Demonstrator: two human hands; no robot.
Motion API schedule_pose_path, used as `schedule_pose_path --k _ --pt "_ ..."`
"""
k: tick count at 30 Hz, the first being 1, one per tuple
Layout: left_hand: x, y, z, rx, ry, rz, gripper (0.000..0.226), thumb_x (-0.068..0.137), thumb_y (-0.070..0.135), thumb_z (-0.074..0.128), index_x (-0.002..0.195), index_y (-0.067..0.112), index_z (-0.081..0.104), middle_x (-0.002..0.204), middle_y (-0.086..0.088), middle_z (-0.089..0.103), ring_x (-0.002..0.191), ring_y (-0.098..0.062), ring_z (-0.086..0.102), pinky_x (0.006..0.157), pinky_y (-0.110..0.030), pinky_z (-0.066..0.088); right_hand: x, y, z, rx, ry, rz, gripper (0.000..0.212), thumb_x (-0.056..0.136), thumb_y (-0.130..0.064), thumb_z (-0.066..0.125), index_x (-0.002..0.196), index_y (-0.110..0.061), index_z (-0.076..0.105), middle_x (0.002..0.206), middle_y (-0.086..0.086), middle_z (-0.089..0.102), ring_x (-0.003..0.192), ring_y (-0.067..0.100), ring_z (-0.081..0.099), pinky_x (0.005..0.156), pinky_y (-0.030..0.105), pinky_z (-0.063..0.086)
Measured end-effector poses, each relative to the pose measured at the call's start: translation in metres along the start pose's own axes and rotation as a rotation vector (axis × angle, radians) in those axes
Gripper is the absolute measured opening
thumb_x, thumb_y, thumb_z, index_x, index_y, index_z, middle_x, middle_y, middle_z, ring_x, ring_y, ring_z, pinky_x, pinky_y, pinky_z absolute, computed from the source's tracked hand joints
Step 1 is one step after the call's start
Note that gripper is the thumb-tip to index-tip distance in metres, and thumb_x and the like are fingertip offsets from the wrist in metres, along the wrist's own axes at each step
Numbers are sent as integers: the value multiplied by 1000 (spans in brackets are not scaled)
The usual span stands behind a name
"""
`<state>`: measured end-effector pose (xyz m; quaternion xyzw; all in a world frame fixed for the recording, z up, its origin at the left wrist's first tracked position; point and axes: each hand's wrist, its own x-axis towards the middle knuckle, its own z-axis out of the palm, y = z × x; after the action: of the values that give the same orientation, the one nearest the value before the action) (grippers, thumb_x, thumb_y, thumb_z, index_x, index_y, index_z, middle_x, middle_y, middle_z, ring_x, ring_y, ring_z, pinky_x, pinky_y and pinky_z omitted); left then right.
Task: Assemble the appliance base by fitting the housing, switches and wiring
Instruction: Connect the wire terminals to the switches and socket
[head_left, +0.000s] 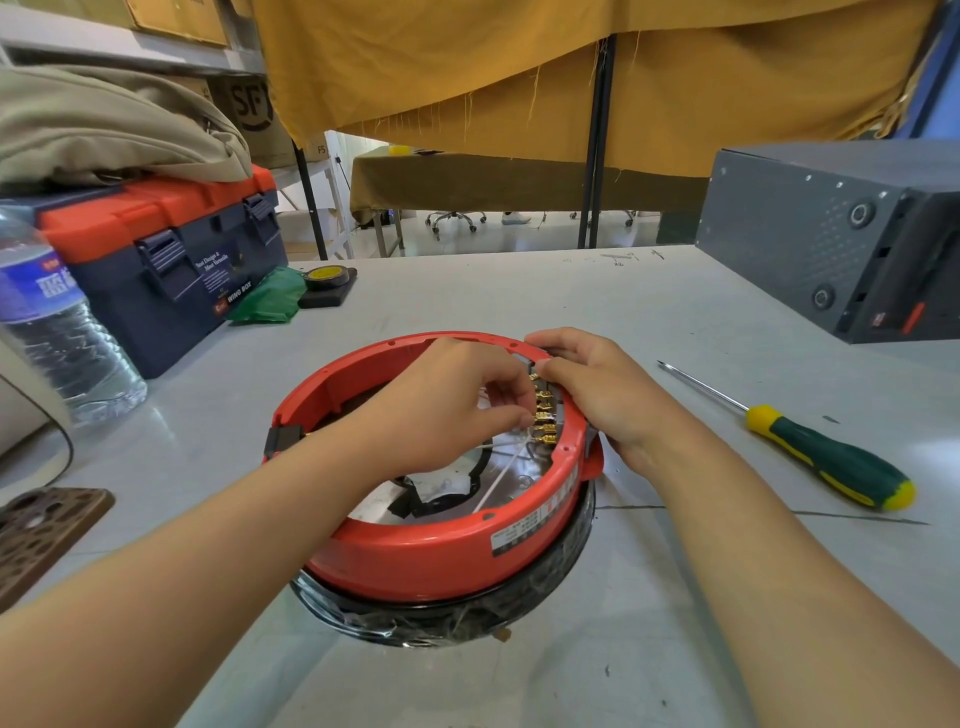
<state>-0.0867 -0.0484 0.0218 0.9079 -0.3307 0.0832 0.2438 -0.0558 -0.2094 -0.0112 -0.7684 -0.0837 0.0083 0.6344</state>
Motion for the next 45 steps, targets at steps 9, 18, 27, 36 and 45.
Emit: schedule_pose_path --k 9,18,27,36,45 --pt "0 2 0 17 19 21 8 82 15 69 78 21 68 74 16 61 73 0 57 67 -5 38 -1 0 2 56 -57 62 29 96 -10 43 121 -18 54 98 3 64 69 12 62 57 23 50" --pt "1 3 1 78 33 76 3 83 14 68 80 15 70 76 9 60 74 -5 54 67 -6 34 -2 -1 4 54 -50 67 29 96 -9 41 121 -18 53 90 -1 62 65 10 59 53 20 48" --pt "3 6 5 110 45 124 3 83 10 67 81 10 70 77 9 58 76 -5 48 71 -5 33 -2 -1 4 67 -36 64 29 93 -6 40 115 -18 54 88 0 61 69 13 57 59 23 46" --pt "4 3 5 66 63 90 3 83 13 69 81 14 71 77 11 60 75 -3 52 70 -7 35 0 1 2 59 -37 65 29 94 -7 41 117 -18 54 89 0 62 68 13 58 56 23 46" --pt "1 0 -7 -47 101 -82 4 81 18 71 83 20 73 92 6 66 83 -3 60 80 -21 46 1 2 -5 -122 69 51 33 90 -22 58 123 -20 56 115 2 62 93 19 64 82 34 53"
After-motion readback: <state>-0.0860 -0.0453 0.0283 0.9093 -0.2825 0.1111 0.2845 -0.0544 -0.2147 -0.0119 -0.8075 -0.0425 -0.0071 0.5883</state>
